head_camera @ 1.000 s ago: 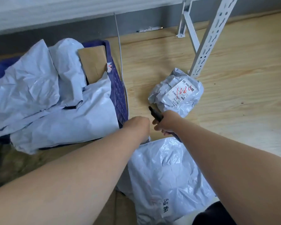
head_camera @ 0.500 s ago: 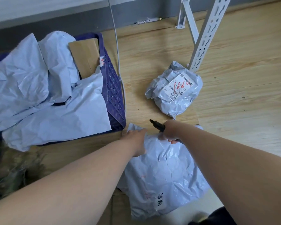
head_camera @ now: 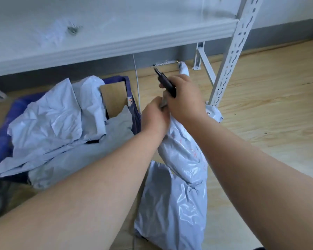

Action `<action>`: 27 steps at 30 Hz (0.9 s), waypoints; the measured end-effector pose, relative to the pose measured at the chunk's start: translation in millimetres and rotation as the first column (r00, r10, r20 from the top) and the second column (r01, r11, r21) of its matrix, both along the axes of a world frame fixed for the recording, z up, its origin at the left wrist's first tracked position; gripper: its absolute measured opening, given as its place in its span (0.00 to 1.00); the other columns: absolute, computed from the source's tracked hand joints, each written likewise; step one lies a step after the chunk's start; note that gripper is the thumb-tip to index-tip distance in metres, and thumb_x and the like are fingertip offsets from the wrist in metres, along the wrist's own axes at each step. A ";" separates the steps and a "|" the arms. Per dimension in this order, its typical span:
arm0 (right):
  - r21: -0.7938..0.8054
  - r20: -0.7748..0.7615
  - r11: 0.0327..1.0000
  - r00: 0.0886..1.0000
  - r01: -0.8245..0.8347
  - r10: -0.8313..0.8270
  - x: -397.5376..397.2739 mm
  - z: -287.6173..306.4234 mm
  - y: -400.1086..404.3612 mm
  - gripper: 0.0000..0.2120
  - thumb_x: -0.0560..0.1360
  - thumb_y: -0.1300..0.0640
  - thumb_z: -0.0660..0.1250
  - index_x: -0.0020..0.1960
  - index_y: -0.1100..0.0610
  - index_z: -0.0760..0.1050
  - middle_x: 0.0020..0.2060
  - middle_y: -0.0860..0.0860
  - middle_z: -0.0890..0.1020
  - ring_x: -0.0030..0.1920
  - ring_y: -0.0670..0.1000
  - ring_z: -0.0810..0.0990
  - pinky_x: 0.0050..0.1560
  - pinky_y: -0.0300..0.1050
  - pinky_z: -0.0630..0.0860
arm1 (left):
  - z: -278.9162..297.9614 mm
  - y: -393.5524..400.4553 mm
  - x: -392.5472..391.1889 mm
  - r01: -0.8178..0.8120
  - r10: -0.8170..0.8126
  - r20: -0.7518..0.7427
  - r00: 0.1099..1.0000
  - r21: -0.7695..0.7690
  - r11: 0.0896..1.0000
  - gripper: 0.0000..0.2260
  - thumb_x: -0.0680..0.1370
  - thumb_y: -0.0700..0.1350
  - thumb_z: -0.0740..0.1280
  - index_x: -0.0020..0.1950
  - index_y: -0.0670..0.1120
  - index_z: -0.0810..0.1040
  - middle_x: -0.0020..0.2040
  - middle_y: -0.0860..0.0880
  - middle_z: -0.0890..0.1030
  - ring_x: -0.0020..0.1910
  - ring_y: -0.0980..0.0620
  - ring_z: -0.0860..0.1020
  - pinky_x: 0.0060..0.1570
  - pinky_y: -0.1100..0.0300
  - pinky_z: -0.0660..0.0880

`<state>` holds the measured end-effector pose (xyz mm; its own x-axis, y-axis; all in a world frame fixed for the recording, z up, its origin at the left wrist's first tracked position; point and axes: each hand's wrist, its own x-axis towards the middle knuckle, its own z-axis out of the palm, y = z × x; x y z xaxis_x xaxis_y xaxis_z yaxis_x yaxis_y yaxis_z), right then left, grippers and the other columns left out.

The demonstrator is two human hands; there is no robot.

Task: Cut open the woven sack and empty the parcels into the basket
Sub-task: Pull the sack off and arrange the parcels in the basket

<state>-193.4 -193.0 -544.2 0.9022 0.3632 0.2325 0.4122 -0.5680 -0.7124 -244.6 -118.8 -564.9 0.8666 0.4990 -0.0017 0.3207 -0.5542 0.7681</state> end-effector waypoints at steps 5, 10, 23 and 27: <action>0.290 0.115 0.950 0.990 -0.116 0.085 -36.7 55.4 55.9 0.13 0.73 0.62 0.64 0.55 0.54 0.79 0.57 0.47 0.77 0.54 0.48 0.77 0.52 0.44 0.72 | 31.1 36.3 -31.8 -0.279 0.391 0.430 0.813 -0.301 0.912 0.14 0.79 0.36 0.60 0.37 0.51 0.66 0.33 0.55 0.71 0.34 0.57 0.69 0.37 0.64 0.67; 0.055 -0.025 0.998 1.000 -0.010 0.011 -39.0 64.2 92.9 0.12 0.74 0.57 0.63 0.56 0.50 0.78 0.51 0.50 0.81 0.52 0.55 0.78 0.46 0.47 0.75 | 53.4 111.4 -69.2 -0.459 0.588 0.567 0.577 -0.370 0.807 0.03 0.78 0.38 0.59 0.45 0.44 0.69 0.38 0.50 0.74 0.36 0.52 0.71 0.40 0.62 0.69; -0.350 -0.268 0.821 0.888 -0.451 0.373 -92.4 41.9 174.8 0.44 0.60 0.39 0.79 0.71 0.46 0.65 0.59 0.48 0.73 0.57 0.51 0.74 0.52 0.47 0.74 | 34.3 231.6 -152.3 -0.637 0.900 0.143 0.412 -0.661 0.397 0.24 0.77 0.51 0.67 0.69 0.45 0.67 0.55 0.53 0.73 0.48 0.54 0.75 0.43 0.64 0.70; -0.566 -0.171 0.694 0.887 -0.444 0.428 -107.9 29.0 182.2 0.47 0.63 0.45 0.78 0.75 0.45 0.57 0.71 0.48 0.63 0.61 0.53 0.75 0.50 0.49 0.75 | 30.0 272.9 -169.8 -0.609 0.733 -0.123 0.669 -0.656 0.446 0.16 0.74 0.43 0.69 0.60 0.41 0.76 0.49 0.46 0.80 0.46 0.45 0.80 0.47 0.53 0.77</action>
